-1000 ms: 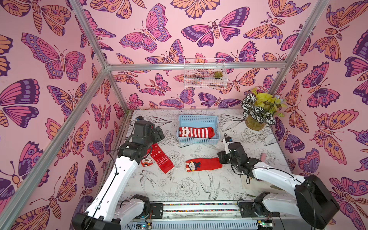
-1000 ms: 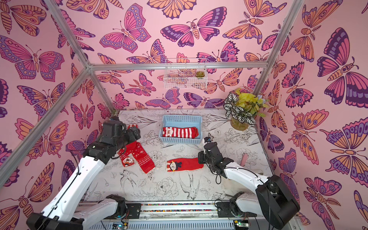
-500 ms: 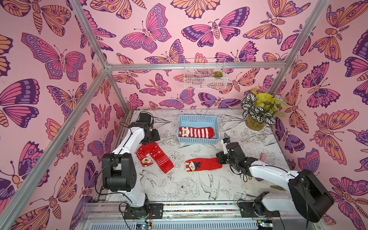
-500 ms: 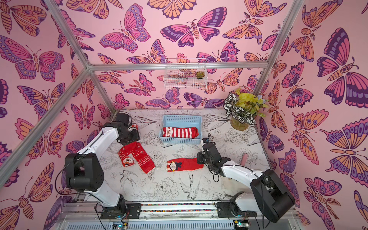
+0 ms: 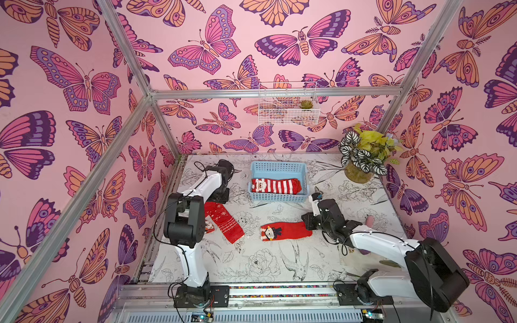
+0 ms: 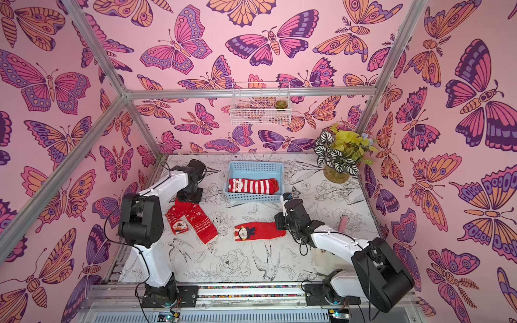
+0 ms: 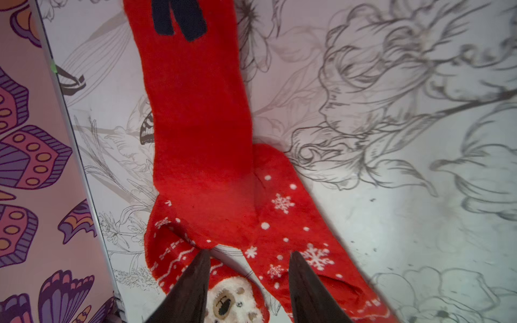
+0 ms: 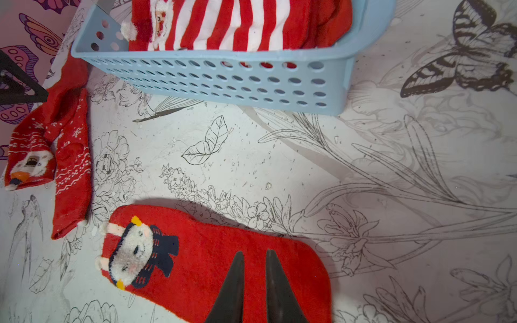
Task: Place the socks together as a pair
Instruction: Pick up the sock from the center of the board.
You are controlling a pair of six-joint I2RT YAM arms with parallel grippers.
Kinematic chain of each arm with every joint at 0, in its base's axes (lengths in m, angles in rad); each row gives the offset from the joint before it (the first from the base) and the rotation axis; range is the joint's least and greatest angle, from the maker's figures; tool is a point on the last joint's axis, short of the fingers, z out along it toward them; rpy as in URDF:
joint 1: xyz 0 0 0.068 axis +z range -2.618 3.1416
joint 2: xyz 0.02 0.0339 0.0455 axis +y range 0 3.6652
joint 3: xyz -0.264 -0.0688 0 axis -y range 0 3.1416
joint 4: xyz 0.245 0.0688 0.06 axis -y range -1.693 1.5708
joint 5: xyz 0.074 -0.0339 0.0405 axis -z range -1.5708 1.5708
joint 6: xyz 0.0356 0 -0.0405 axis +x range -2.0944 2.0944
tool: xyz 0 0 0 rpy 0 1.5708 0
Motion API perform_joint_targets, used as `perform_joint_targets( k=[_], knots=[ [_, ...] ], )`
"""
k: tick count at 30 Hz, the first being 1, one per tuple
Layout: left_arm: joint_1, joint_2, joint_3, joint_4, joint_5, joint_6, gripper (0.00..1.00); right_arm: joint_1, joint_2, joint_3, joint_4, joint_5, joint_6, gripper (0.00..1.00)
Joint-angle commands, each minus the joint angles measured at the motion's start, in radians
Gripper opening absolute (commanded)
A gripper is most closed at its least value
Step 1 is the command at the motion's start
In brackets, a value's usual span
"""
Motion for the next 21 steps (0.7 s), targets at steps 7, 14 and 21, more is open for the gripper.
perform_joint_targets(
  k=[7,14,21],
  knots=[
    [0.011,0.091,0.033,-0.056,-0.066,0.003,0.42,0.005,0.047,0.033,-0.002,-0.01,-0.01,0.18],
    [0.013,0.097,0.044,-0.064,-0.027,-0.013,0.47,0.005,0.057,0.038,-0.001,-0.018,-0.004,0.18],
    [0.029,0.106,0.051,-0.062,-0.078,-0.021,0.34,0.005,0.05,0.033,0.005,-0.029,-0.002,0.18]
  ],
)
